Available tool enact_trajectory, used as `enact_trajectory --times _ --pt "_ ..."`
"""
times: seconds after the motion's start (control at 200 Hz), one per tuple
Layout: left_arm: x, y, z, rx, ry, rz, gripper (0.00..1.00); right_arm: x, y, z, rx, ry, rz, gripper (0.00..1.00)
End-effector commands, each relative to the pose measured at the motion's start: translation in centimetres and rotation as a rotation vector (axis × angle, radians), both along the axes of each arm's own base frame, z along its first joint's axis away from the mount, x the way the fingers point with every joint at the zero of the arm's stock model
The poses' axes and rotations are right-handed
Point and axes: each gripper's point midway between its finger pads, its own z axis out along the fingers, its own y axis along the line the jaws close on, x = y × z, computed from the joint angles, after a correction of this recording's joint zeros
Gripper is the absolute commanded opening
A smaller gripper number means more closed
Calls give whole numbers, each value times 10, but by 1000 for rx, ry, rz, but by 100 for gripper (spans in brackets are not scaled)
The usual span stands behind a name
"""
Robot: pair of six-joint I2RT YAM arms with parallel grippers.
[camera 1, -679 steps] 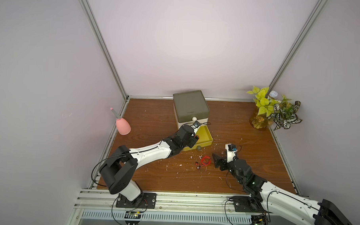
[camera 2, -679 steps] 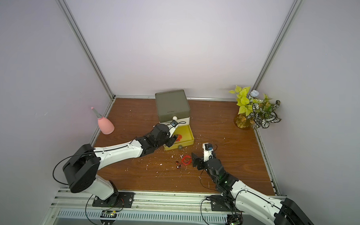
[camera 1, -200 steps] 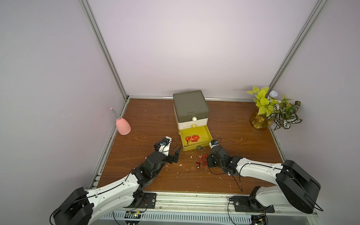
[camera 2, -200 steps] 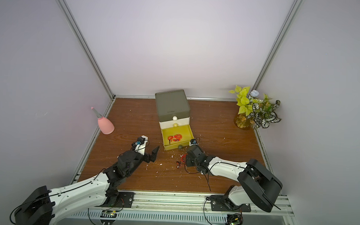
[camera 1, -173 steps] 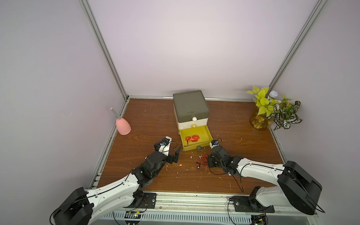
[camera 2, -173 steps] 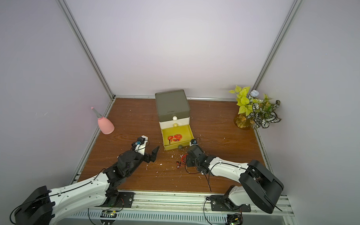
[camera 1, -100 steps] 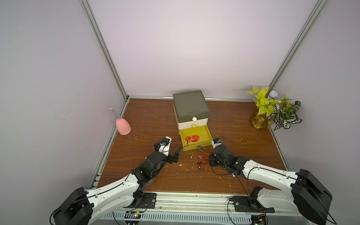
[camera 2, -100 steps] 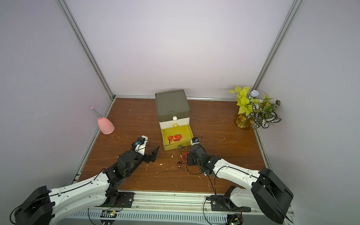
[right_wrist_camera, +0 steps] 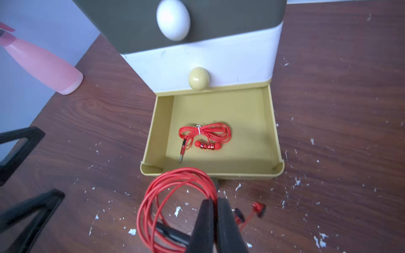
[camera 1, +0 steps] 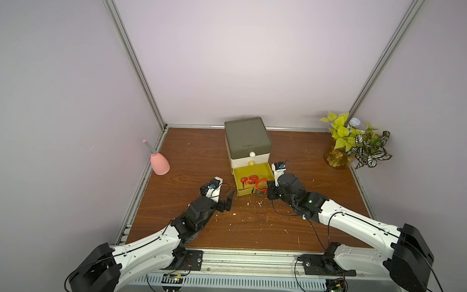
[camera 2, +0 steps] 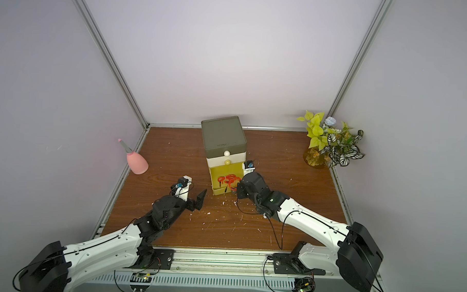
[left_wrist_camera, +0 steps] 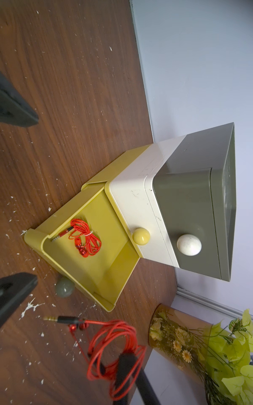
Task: Place the wired earphones into the drawer by color
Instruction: Pick up the wired earphones from the center of the board, then place the wired earphones in the drawer.
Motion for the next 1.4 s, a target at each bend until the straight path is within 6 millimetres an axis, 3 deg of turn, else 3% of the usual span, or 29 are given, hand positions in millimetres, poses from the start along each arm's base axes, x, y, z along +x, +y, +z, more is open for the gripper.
enact_trajectory --times 0.0,0.175,0.38,0.806,1.031,1.396 --pt "1 2 2 -1 -17 3 99 14 8 26 -11 -77 7 0" --pt "1 3 3 -4 -20 7 99 28 25 50 5 -135 26 0" --pt "0 5 3 -5 -21 11 99 42 39 59 13 -175 40 0" --pt "0 6 3 -4 -24 16 99 70 57 34 7 -194 38 0" --pt "0 6 3 -5 -25 16 99 79 56 24 6 -183 28 0" --pt "0 6 2 -3 -24 16 99 84 56 41 29 -211 26 0"
